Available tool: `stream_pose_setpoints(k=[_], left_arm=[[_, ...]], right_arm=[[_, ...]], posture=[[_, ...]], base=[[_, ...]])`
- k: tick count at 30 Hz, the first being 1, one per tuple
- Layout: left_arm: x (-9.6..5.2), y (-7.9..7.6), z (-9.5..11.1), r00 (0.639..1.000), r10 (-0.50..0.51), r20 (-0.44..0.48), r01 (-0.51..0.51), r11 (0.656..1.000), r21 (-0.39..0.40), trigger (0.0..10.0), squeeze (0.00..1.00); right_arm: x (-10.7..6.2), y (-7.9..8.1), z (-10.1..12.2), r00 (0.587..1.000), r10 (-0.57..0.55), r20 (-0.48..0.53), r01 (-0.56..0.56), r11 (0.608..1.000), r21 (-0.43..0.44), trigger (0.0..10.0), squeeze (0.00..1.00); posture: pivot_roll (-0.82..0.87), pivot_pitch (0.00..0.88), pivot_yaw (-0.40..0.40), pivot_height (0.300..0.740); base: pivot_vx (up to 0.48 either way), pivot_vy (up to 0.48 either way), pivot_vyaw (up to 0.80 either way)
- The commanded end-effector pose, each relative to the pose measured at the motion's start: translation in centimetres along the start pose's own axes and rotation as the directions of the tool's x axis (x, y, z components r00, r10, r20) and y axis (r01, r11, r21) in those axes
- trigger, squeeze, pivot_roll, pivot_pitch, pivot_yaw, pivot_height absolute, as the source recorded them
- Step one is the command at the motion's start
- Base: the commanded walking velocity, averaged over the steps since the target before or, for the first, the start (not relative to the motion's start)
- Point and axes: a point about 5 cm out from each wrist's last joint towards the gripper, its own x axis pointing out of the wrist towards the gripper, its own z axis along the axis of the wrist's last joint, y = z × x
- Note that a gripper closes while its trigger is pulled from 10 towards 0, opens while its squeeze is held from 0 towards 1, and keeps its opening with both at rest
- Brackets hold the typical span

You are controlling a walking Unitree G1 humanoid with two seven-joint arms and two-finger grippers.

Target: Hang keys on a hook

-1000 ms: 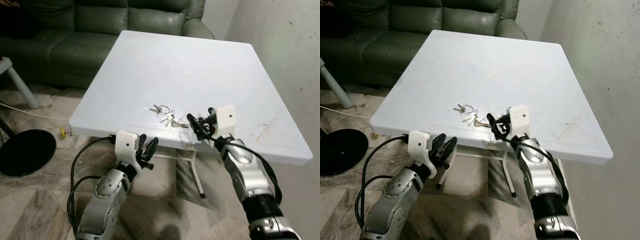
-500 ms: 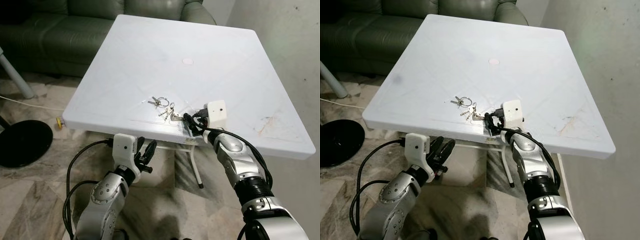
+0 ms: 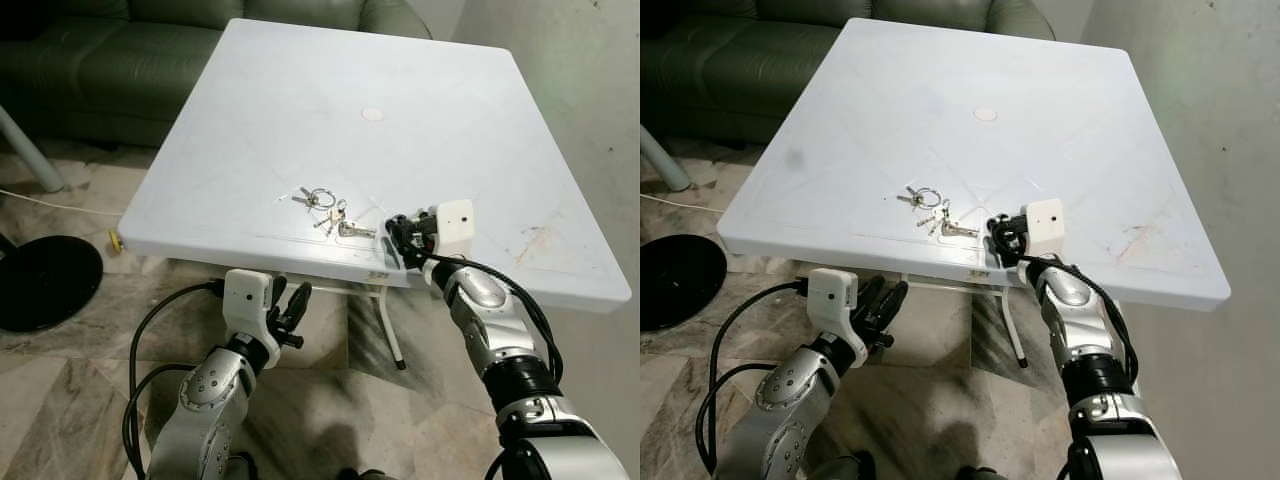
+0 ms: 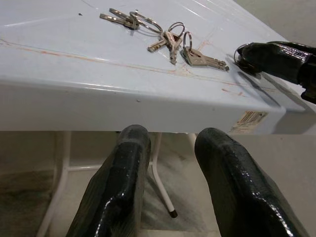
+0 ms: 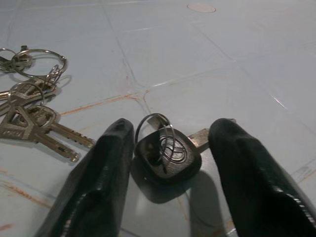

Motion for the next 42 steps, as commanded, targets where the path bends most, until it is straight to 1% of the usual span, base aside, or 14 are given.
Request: stream_pose_setpoints(k=[1, 14, 20, 24, 32, 34, 39, 40, 41, 42], left_arm=[[0.05, -0.3, 0.22, 1.0, -0.007, 0.002, 0.007, 1.0, 0.0, 10.0, 0.0], [0.1, -0.25, 0.26, 1.0, -0.002, 0.002, 0.002, 1.0, 0.0, 10.0, 0.0], [0.12, -0.25, 0.24, 1.0, 0.0, 0.002, 0.0, 1.0, -0.002, 10.0, 0.0], [0.1, -0.19, 0.3, 1.0, 0.005, 0.003, -0.005, 1.0, -0.004, 10.0, 0.0], [0.05, -0.17, 0.3, 1.0, 0.01, 0.005, -0.01, 1.0, -0.007, 10.0, 0.0], [0.07, -0.15, 0.31, 1.0, 0.012, 0.006, -0.012, 1.0, -0.008, 10.0, 0.0], [0.07, -0.06, 0.35, 1.0, 0.017, 0.007, -0.017, 1.0, -0.007, 10.0, 0.0], [0.07, -0.02, 0.34, 1.0, 0.018, 0.007, -0.018, 1.0, -0.007, 10.0, 0.0], [0.07, 0.0, 0.33, 1.0, 0.019, 0.007, -0.019, 1.0, -0.008, 10.0, 0.0], [0.09, 0.03, 0.32, 1.0, 0.02, 0.007, -0.02, 1.0, -0.009, 10.0, 0.0]], right_arm=[[-0.39, -0.73, -0.48, 1.0, -0.021, -0.007, 0.021, 1.0, 0.0, 0.0, 0.0], [-0.45, -0.77, -0.46, 1.0, -0.005, -0.004, 0.005, 1.0, -0.015, 0.0, 0.0], [-0.44, -0.64, -0.37, 1.0, 0.022, -0.007, -0.022, 0.999, -0.03, 0.0, 0.0], [-0.53, -0.72, -0.33, 0.999, 0.038, -0.014, -0.039, 0.997, -0.06, 0.0, 0.0], [-0.57, -0.81, -0.31, 0.998, 0.061, -0.029, -0.064, 0.995, -0.076, 0.0, 0.0], [-0.62, -0.81, -0.25, 0.998, 0.064, -0.022, -0.065, 0.993, -0.095, 0.0, 0.0], [-0.75, -0.77, -0.31, 0.997, 0.078, -0.027, -0.081, 0.992, -0.093, 0.0, 0.0], [-0.75, -0.73, -0.17, 0.997, 0.075, -0.012, -0.076, 0.994, -0.074, 0.8, 0.0], [-0.75, -0.65, -0.03, 0.997, 0.08, 0.001, -0.08, 0.995, -0.055, 2.7, 0.0], [-0.74, -0.54, 0.2, 0.996, 0.089, 0.019, -0.089, 0.996, -0.028, 8.3, 0.0]], posture=[[0.15, 0.189, -0.09, 0.736], [0.16, 0.191, -0.093, 0.736], [0.16, 0.193, -0.095, 0.736], [0.16, 0.195, -0.098, 0.736], [0.16, 0.195, -0.101, 0.736], [0.16, 0.195, -0.102, 0.736], [0.16, 0.195, -0.102, 0.736], [0.16, 0.191, -0.102, 0.736], [0.16, 0.191, -0.102, 0.736], [0.16, 0.188, -0.103, 0.736]], base=[[0.0, 0.0, 0.0], [0.0, 0.0, 0.0], [0.0, 0.0, 0.0], [0.0, 0.0, 0.0], [0.0, 0.0, 0.0], [0.0, 0.0, 0.0], [0.0, 0.0, 0.0], [0.0, 0.0, 0.0], [0.0, 0.0, 0.0], [0.0, 0.0, 0.0]])
